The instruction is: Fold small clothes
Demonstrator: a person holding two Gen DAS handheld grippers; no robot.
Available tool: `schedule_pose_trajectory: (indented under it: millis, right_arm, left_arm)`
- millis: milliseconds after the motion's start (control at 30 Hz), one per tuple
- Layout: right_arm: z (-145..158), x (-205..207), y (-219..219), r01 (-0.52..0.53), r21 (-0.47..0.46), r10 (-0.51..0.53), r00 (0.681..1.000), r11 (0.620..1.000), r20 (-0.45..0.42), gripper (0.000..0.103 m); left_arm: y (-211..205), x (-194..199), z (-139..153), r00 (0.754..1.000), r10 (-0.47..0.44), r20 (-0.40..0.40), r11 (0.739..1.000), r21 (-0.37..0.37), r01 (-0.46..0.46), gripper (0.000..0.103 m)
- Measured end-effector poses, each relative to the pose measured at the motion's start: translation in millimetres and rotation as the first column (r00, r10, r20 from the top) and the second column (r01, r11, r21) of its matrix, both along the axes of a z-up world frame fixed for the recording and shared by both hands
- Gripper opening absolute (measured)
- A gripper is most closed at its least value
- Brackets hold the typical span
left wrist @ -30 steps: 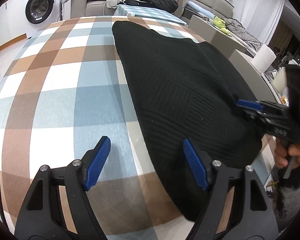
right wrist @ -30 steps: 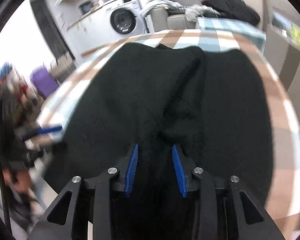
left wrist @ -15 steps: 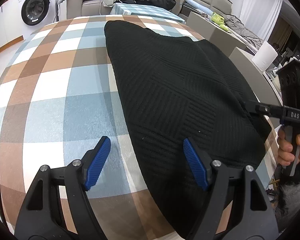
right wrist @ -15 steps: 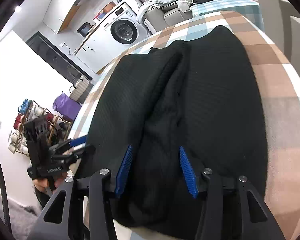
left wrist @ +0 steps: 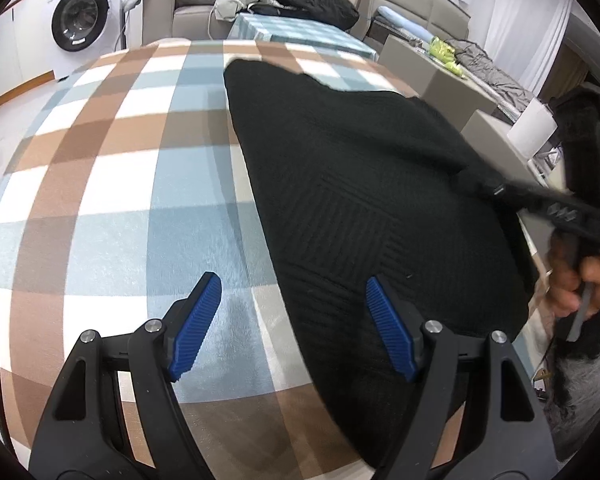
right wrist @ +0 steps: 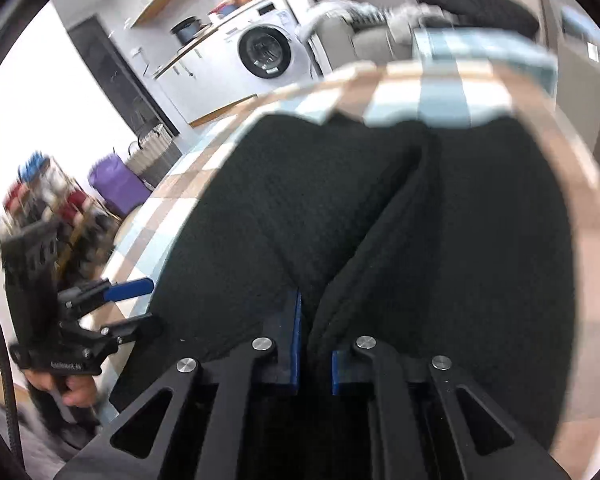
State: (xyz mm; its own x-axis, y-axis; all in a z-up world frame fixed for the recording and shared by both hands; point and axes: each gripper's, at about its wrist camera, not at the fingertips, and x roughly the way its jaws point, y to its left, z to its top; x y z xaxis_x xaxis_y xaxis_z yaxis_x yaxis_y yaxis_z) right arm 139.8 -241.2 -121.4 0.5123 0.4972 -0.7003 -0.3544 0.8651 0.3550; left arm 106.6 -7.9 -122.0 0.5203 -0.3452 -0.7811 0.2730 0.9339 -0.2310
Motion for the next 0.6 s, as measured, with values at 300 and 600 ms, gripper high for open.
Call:
schedule_pose_trajectory:
  millis: [300,600]
  right_arm:
    - [7,-11,-54,0.182,-0.161,-0.188,0.982,0.970,-0.022,0.013]
    - [3,-39,-81,0.277,-0.097,-0.280,0.960,0.956,-0.019,0.046]
  left_arm:
    - [-13,9,-4,0.999,-0.040,-0.031,0.998,-0.059,0.039,0.073]
    - [-30,32,-16,0.999,-0.008,-0.052,0.997,-0.075,0.004,0.073]
